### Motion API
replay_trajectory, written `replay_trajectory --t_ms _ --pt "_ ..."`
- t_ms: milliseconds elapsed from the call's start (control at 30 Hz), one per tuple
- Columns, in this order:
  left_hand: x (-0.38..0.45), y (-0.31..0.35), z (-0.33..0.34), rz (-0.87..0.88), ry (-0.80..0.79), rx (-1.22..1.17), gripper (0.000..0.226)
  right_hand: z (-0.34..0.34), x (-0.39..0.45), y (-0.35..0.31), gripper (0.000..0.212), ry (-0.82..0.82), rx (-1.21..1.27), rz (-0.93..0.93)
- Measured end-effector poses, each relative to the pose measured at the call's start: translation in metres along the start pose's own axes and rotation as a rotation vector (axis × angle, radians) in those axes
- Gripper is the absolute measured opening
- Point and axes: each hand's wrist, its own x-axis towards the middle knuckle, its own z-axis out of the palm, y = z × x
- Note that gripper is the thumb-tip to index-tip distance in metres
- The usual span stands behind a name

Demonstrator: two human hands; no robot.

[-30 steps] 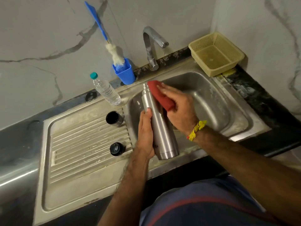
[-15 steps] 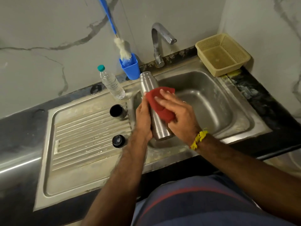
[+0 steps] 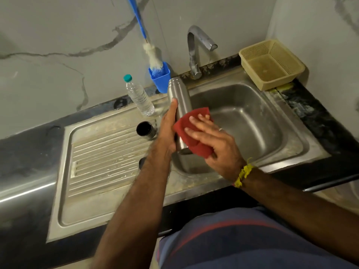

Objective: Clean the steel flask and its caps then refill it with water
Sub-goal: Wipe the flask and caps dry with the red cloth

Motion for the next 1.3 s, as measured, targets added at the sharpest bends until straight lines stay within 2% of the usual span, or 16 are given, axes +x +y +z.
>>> replay_trajectory --t_ms 67,100,200,300,433,567,600,700,800,833,933,967,1067,1100,1200,1300 --pt "0.001 0.004 -0.002 0.011 0.057 -0.04 0.086 -0.007 -0.006 0.005 0.045 -0.094 -0.062 -0.208" --pt "0.004 0.005 -0.005 0.02 0.058 -0.062 0.086 -0.012 -0.009 0.008 0.044 -0.095 -0.072 -0.237" --pt "0.008 0.003 -0.006 0.017 0.107 -0.054 0.096 -0.016 -0.01 0.01 0.05 -0.004 -0.048 -0.142" --pt "0.011 0.005 -0.005 0.032 0.146 -0.033 0.093 -0.015 -0.017 0.018 0.042 -0.045 -0.068 -0.245" --pt "0.007 -0.004 0.0 0.013 0.096 -0.023 0.107 -0.01 -0.01 0.025 0.057 0.094 0.022 0.0" --pt "-0.007 -0.009 0.001 -0.063 -0.042 -0.086 0.104 -0.008 -0.005 0.028 0.051 -0.089 -0.023 -0.169" --pt "-0.009 -0.01 0.001 -0.087 -0.056 -0.101 0.102 -0.009 -0.001 0.031 0.051 -0.092 -0.01 -0.138" --pt "-0.016 -0.013 0.004 -0.039 -0.048 -0.115 0.088 -0.002 0.012 0.027 0.052 -0.018 0.062 -0.007" --pt "-0.022 -0.017 0.0 -0.051 -0.041 -0.118 0.09 0.003 0.008 0.027 0.05 -0.101 0.012 -0.143" --pt "-0.021 -0.017 -0.004 -0.048 -0.032 -0.13 0.092 0.002 0.009 0.03 0.052 -0.09 0.036 -0.124" --pt "-0.023 -0.017 -0.001 0.013 -0.025 -0.091 0.093 0.005 0.017 0.031 0.061 0.066 0.113 0.108" --pt "-0.025 -0.018 0.002 0.026 -0.022 -0.084 0.091 0.007 0.018 0.028 0.061 0.065 0.088 0.104" --pt "-0.027 -0.037 -0.005 0.082 0.047 -0.012 0.082 0.006 0.01 0.03 0.056 -0.044 -0.053 -0.094" --pt "-0.028 -0.044 -0.007 0.078 0.091 0.013 0.081 0.005 0.008 0.032 0.054 -0.025 -0.074 -0.072" --pt "-0.033 -0.057 -0.002 0.088 0.159 0.081 0.072 0.013 0.012 0.023 0.058 0.055 -0.025 0.158" --pt "-0.037 -0.063 0.0 0.094 0.183 0.014 0.068 0.015 0.013 0.024 0.061 -0.088 -0.061 0.074"
